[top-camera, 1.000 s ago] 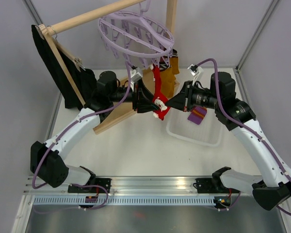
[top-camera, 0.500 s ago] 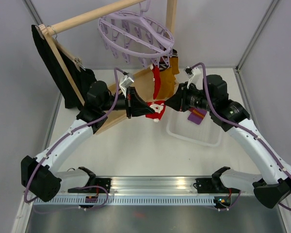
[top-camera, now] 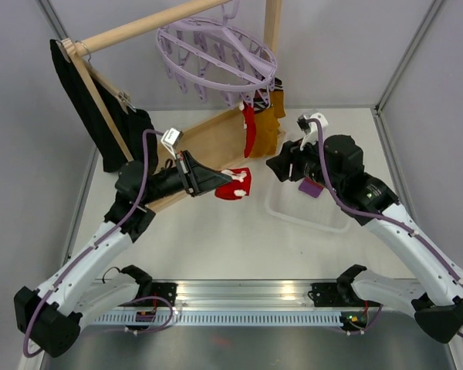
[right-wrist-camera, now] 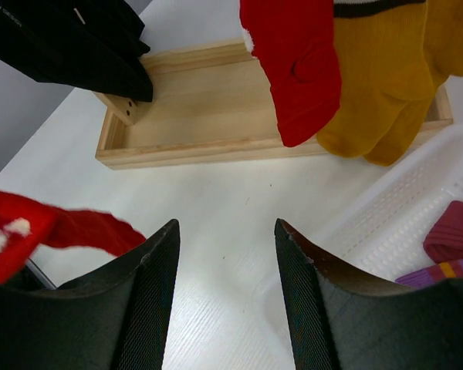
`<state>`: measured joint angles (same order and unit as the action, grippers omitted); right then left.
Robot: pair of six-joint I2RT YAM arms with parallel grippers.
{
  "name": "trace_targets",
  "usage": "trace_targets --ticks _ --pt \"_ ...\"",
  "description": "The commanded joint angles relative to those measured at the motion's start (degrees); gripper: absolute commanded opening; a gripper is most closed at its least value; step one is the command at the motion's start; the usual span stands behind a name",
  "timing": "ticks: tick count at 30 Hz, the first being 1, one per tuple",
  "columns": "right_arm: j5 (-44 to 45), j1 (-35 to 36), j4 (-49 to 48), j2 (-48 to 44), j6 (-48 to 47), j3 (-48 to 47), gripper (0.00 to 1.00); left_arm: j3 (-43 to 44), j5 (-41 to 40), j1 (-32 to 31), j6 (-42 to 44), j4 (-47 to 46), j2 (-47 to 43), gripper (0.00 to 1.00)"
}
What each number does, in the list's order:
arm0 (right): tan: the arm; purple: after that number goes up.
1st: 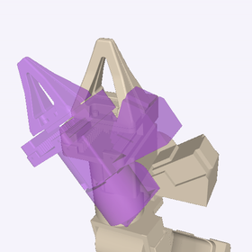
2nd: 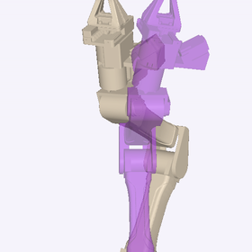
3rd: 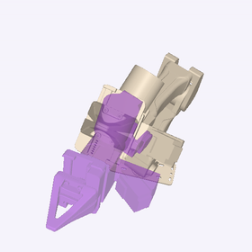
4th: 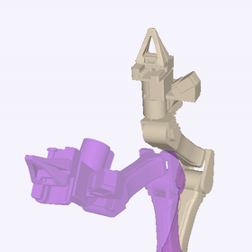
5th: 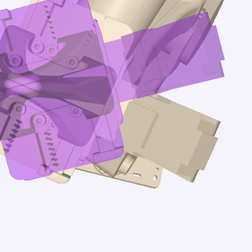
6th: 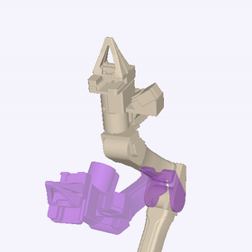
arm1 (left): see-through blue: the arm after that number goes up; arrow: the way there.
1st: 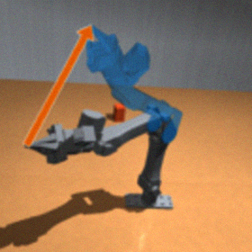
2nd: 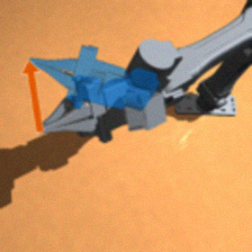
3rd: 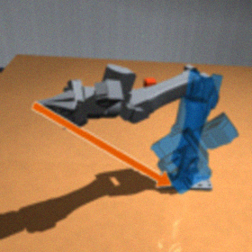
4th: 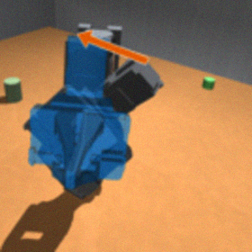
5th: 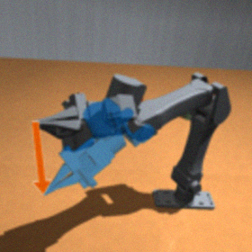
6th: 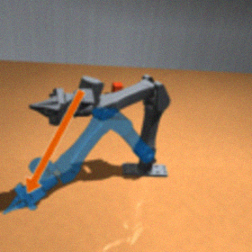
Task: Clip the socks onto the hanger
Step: Pick up the sock from the bin.
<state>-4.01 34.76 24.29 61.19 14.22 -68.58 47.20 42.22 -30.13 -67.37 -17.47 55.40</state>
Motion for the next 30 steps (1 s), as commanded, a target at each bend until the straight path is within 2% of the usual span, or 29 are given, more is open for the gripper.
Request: trace_targets --ticks 1,2,8,12,15,23,30 --pt "-0.6 0.4 -6.6 -3.3 -5.2 2.6 0.59 -2.6 -11.1 0.1 -17.2 -7.4 -6.1 0.02" --pt "-2.1 0.4 -7.5 -3.8 -5.9 3.4 0.59 -3.7 -12.4 0.1 -20.9 -8.2 -6.7 0.02" --pt "-9.9 2.4 -14.2 -6.6 -9.0 7.0 0.58 -6.0 -21.7 0.0 -31.2 -5.9 -11.3 0.02" --pt "-10.2 7.1 -19.6 -7.7 -11.2 7.9 0.58 -5.6 -29.3 0.0 -34.7 2.7 -14.8 0.02" --pt "-9.6 10.7 -21.9 -6.0 -13.1 6.5 0.57 -4.9 -32.0 -0.1 -36.7 7.2 -16.4 0.02" --pt "-4.7 19.1 -25.4 -0.3 -19.0 0.7 0.5 -4.0 -32.4 -0.3 -39.7 9.5 -16.5 0.02" --pt "-1.6 22.2 -27.2 3.2 -21.3 -4.7 0.53 -3.5 -30.7 -0.4 -39.5 9.4 -16.2 0.02"
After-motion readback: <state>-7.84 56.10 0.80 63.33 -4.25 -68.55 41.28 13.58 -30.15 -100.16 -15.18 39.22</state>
